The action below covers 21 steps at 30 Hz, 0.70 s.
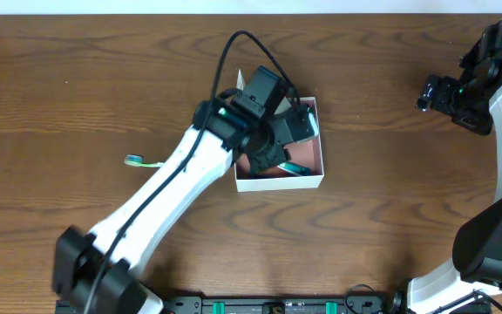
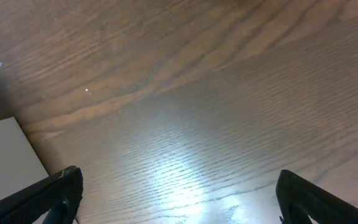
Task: Pack container
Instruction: 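Carry the toothpaste tube into the box and release it, then move the left gripper back to the green toothbrush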
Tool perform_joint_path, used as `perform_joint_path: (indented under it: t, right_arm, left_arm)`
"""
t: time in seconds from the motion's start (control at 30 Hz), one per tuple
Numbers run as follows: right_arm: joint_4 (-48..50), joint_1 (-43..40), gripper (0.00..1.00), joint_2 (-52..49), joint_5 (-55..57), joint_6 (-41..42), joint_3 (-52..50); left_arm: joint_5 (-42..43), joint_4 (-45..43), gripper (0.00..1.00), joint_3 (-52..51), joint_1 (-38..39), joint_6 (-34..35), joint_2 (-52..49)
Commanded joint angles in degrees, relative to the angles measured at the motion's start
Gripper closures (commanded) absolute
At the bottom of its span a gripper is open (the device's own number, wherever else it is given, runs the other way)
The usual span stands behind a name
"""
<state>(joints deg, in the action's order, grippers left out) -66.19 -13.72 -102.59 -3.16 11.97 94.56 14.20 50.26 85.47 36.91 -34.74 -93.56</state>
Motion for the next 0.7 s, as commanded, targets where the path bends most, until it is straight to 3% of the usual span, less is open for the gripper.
perform_joint_path:
  t: [0.0, 0.23, 0.33, 0.47, 0.67]
  right_arm:
    - [0.0, -0.3, 0.01, 0.9, 0.2, 0.2, 1.0]
    - [0.0, -0.3, 0.01, 0.9, 0.2, 0.2, 1.0]
    - [0.0, -0.3, 0.01, 0.9, 0.2, 0.2, 1.0]
    - [0.0, -0.3, 0.01, 0.9, 0.2, 0.2, 1.0]
    - [0.0, -0.3, 0.01, 0.9, 0.2, 0.2, 1.0]
  left_arm:
    - [1.8, 0.9, 0.35, -0.2, 0.3, 15.8, 7.5]
    - [-5.6, 6.9, 0.36, -0.2, -4.6, 28.5, 17.7]
    - [-11.0, 8.4, 0.36, -0.2, -9.8, 38.0, 18.4]
    - [-18.9, 11.4, 0.36, -0.2, -18.8, 57.1, 17.1]
    - [-19.2, 12.3, 0.36, -1.5, -28.2, 72.2, 13.0]
